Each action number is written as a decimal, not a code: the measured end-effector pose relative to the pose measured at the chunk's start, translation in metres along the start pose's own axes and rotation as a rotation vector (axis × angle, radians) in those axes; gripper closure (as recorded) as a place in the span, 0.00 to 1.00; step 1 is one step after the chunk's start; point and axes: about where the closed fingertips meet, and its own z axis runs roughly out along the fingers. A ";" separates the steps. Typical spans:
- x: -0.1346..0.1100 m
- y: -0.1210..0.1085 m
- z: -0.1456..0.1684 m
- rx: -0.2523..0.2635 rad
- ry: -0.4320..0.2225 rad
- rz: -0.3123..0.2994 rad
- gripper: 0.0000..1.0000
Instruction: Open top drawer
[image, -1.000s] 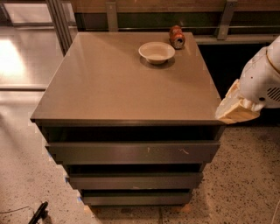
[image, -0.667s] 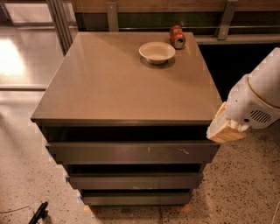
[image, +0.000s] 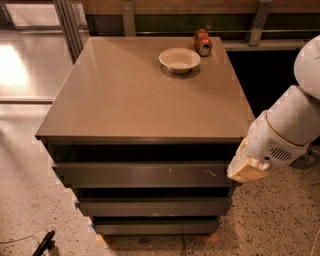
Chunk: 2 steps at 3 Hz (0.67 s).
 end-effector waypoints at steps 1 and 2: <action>-0.006 -0.022 0.032 -0.008 -0.043 0.016 1.00; -0.015 -0.051 0.067 -0.015 -0.062 0.027 1.00</action>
Offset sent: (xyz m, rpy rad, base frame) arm 0.0764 0.0328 -0.0780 0.1089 0.0262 -0.0252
